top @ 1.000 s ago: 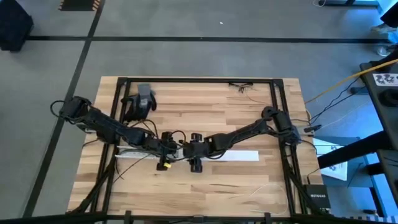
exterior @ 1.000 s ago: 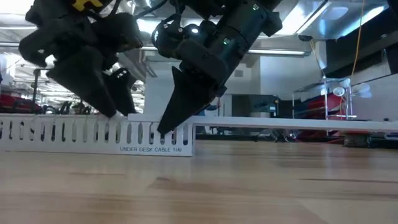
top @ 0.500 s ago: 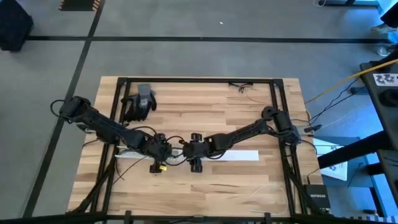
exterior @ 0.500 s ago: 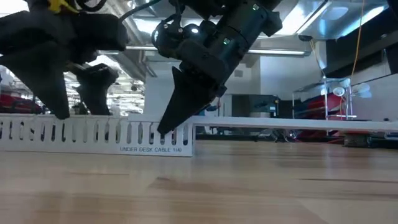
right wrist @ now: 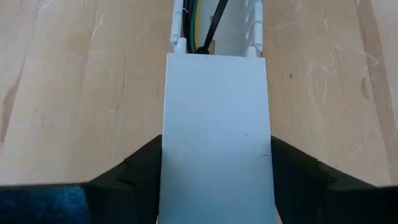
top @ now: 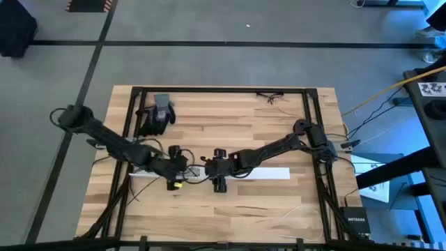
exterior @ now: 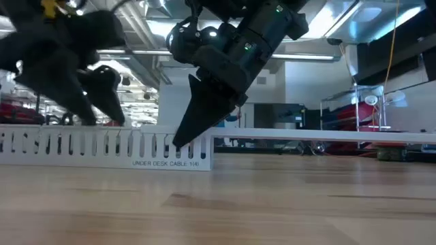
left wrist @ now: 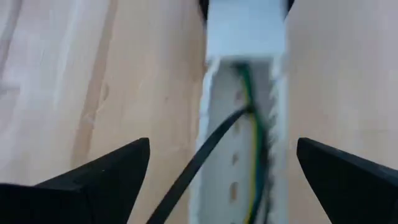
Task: Ziptie cables
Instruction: Close the cable duct
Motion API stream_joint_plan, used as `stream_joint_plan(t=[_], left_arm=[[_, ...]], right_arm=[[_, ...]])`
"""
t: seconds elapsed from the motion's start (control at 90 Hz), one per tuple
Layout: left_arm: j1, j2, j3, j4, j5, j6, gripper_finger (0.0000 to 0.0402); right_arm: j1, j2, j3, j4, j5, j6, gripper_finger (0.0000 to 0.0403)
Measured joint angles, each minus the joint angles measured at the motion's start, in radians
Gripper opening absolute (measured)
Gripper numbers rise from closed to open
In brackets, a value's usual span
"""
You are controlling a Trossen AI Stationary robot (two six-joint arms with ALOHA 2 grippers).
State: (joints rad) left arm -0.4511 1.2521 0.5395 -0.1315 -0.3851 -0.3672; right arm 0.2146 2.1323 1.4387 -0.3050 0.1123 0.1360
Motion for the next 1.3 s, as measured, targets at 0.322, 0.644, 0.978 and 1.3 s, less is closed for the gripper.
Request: stream_joint_plan(t=[0.322,0.644,0.978,1.3], left_arm=[[-0.042,-0.035,-0.188,0.291,0.005,-0.056,0.0399],[-0.037,-0.035,-0.189,0.238,0.004,-0.086,0.0399],[-0.005,0.031,-0.188,0.335,-0.007,-0.121,0.0399],[0.002,0.123,-0.185,0.486,-0.021,0.022,0.0399]], right_arm=[[-0.001,0.000,0.000,0.005,0.000,-0.011,0.0229],[-0.001,0.000,0.000,0.012,0.000,-0.013,0.0229],[-0.001,0.000,0.000,0.019,0.000,-0.014,0.0229],[-0.001,0.000,0.000,0.019,0.000,-0.013,0.0229]])
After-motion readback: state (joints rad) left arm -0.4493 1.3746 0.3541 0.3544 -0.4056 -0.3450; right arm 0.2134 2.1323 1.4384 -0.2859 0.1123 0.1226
